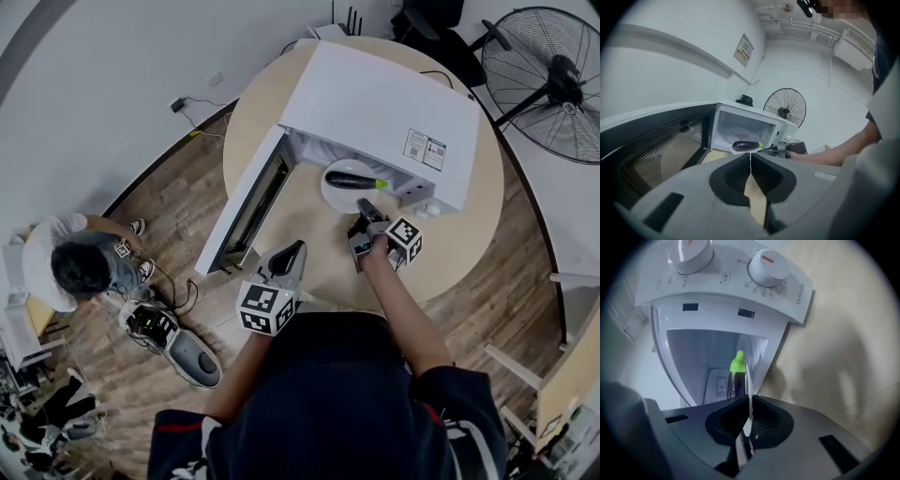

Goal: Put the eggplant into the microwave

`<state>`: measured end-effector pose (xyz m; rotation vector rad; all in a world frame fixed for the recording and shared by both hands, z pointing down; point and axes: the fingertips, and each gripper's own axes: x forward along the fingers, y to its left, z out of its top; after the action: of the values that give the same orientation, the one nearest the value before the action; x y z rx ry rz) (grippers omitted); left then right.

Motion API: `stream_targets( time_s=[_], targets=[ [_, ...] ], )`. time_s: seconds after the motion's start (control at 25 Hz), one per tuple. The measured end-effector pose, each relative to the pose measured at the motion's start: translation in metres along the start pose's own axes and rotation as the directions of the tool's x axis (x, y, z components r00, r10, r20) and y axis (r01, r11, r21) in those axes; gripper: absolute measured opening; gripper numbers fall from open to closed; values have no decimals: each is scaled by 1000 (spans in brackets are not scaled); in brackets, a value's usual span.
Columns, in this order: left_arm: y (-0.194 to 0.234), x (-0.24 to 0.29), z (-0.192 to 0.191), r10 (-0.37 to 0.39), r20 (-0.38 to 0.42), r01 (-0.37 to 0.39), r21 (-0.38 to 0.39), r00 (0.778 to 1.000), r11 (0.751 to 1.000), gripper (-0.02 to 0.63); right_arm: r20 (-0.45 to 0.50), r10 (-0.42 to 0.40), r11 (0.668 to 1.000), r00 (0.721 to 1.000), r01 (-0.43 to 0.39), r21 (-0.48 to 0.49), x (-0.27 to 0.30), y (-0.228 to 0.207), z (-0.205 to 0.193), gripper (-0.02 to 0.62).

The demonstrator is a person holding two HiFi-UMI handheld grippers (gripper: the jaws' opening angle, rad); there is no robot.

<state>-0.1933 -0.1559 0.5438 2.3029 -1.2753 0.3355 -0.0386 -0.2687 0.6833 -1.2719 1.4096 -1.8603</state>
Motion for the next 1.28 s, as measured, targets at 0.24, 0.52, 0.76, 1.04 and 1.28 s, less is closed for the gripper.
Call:
stream_targets(
  time_s=[0.24, 0.52, 0.76, 1.04, 1.28],
  targets=[
    [8, -1, -4, 10, -8, -10, -14, 1000, 1000, 21, 57, -4, 999, 998, 2, 39, 10, -5, 11, 20],
    [10, -3, -8, 24, -9, -24, -29, 1000, 999, 21, 117, -4, 999, 993, -1, 45, 20, -7, 18, 20],
    [13, -6, -15, 32, -20, -33, -39, 999, 999, 21, 164, -2, 999, 986, -7, 54, 28, -6, 23, 20],
    [15, -4, -14, 30, -27, -31, -40, 999, 999, 21, 185, 23, 997, 982, -37, 72, 42, 1, 32, 20],
    [22, -1, -12, 42, -32, -44, -40, 999, 998, 21, 168, 40, 998, 985, -48, 42, 45, 5, 31, 20]
  ],
)
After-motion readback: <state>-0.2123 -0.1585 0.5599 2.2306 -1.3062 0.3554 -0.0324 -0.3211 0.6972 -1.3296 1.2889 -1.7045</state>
